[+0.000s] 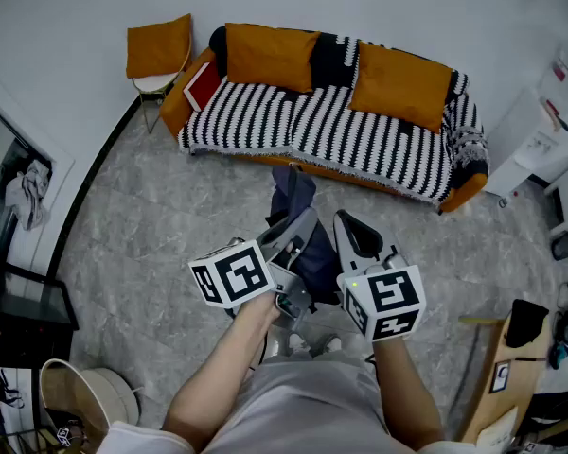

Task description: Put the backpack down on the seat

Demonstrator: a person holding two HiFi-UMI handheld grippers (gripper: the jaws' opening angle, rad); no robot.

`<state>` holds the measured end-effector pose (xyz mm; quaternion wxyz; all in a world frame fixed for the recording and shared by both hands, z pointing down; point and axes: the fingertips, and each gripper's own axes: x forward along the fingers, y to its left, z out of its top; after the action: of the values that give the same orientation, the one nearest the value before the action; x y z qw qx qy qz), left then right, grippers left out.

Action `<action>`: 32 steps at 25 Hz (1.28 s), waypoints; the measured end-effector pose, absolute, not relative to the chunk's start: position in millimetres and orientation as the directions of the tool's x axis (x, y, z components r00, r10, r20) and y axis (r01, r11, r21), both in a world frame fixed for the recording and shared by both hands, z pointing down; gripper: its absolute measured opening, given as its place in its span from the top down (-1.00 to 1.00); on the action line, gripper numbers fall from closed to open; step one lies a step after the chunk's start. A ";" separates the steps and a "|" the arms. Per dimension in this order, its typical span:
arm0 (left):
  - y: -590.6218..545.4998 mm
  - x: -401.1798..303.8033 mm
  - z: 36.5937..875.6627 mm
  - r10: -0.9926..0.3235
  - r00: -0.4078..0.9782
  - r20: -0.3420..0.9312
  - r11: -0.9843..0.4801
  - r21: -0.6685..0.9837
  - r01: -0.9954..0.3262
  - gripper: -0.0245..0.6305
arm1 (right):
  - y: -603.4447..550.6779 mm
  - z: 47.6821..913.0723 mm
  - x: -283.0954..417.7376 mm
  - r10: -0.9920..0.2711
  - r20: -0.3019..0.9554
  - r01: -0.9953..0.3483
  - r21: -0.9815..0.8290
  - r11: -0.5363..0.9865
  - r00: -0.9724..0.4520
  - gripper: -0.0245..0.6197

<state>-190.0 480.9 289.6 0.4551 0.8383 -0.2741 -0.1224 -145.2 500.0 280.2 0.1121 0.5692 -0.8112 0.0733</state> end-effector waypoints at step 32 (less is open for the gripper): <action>343.6 -174.0 307.1 -0.648 0.755 0.100 -0.365 0.829 -0.424 0.86 | 355.0 298.8 -132.2 -0.844 0.275 -0.884 -0.058 0.464 -0.460 0.92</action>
<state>-174.0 343.6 307.1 0.4580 0.8170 -0.3280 -0.1226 -132.2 355.0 298.8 0.1041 0.5089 -0.8491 0.0963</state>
